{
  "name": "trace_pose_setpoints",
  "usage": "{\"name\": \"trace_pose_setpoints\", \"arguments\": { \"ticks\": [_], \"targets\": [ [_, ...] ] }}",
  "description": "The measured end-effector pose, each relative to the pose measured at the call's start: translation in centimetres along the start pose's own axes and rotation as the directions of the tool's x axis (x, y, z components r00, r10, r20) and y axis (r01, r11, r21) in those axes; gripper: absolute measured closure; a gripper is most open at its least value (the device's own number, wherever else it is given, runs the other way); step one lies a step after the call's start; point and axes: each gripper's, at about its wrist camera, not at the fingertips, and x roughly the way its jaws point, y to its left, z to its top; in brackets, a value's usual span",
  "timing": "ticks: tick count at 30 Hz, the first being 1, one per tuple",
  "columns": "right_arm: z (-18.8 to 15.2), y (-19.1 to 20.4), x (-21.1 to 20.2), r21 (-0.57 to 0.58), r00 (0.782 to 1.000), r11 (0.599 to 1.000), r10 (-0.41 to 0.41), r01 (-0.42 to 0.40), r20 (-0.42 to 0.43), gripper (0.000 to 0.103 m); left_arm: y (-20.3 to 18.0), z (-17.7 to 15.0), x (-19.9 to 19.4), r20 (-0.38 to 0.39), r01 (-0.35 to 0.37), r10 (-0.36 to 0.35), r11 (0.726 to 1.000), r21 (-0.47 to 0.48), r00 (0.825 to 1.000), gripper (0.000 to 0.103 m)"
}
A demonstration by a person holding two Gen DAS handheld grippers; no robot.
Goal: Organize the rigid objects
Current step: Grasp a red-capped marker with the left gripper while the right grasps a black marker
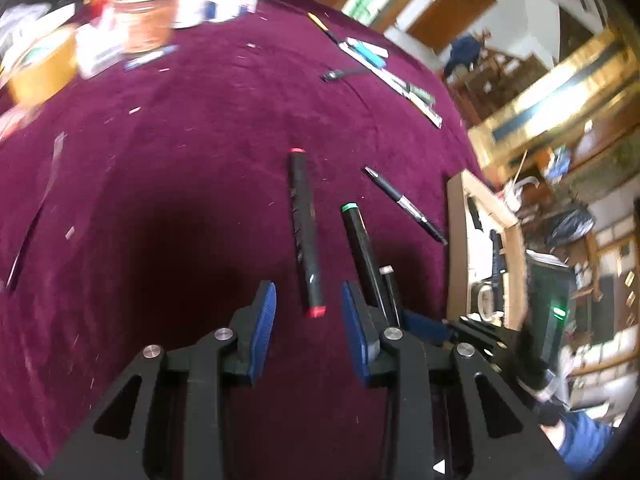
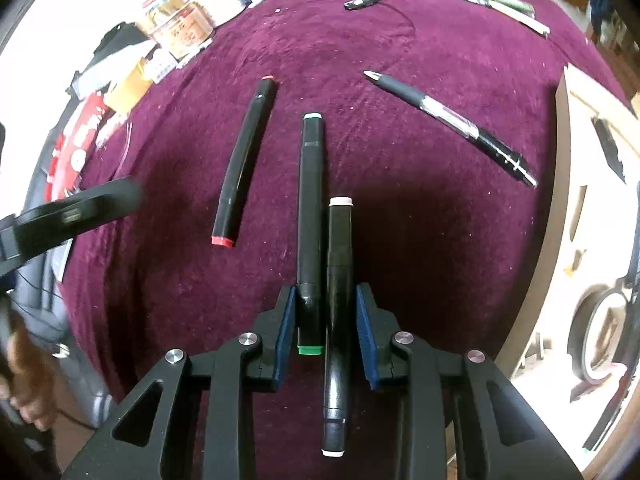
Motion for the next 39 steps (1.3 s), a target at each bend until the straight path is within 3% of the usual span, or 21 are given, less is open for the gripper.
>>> {"name": "trace_pose_setpoints", "arguments": {
  "ticks": [2,6,13,16,19,30,33,39],
  "targets": [
    [0.1,-0.2,0.0,0.010,1.000,1.000,0.018,-0.018,-0.010,0.077,-1.0,1.1,1.7,-0.030,-0.008,0.009,0.999,0.038,1.000,0.072],
    [-0.3,-0.1,-0.5,0.000,1.000,1.000,-0.008,0.008,0.003,0.077,-2.0,3.1,5.4,-0.058,-0.133,0.140,0.985,0.112,0.988,0.072],
    [-0.5,0.6,-3.1,-0.039,0.994,0.998,-0.055,0.059,0.090,0.075,-3.3,4.3,8.0,-0.009,-0.256,0.265,0.939,0.231,0.964,0.072],
    [-0.3,0.8,-3.4,-0.036,0.994,0.998,-0.052,0.056,0.100,0.075,-3.3,4.1,8.2,0.033,-0.301,0.304,0.914,0.271,0.952,0.085],
    [-0.1,0.5,-3.1,-0.013,0.995,0.999,-0.042,0.043,0.096,0.075,-2.3,3.8,7.6,0.036,-0.277,0.278,0.924,0.263,0.960,0.091],
    [1.0,-0.2,-1.4,0.047,0.999,0.999,-0.020,0.018,0.036,0.074,0.9,-1.3,4.0,0.043,-0.242,0.239,0.942,0.234,0.970,0.091],
    [0.7,-0.2,-1.5,0.051,1.000,0.999,-0.016,0.015,0.022,0.069,1.3,-1.8,3.6,0.037,-0.228,0.225,0.947,0.227,0.974,0.091],
    [-0.8,-0.5,-2.4,0.080,0.999,0.996,-0.037,0.035,0.029,0.069,1.8,-2.3,3.2,0.033,-0.208,0.206,0.950,0.234,0.978,0.091]
  ]
}}
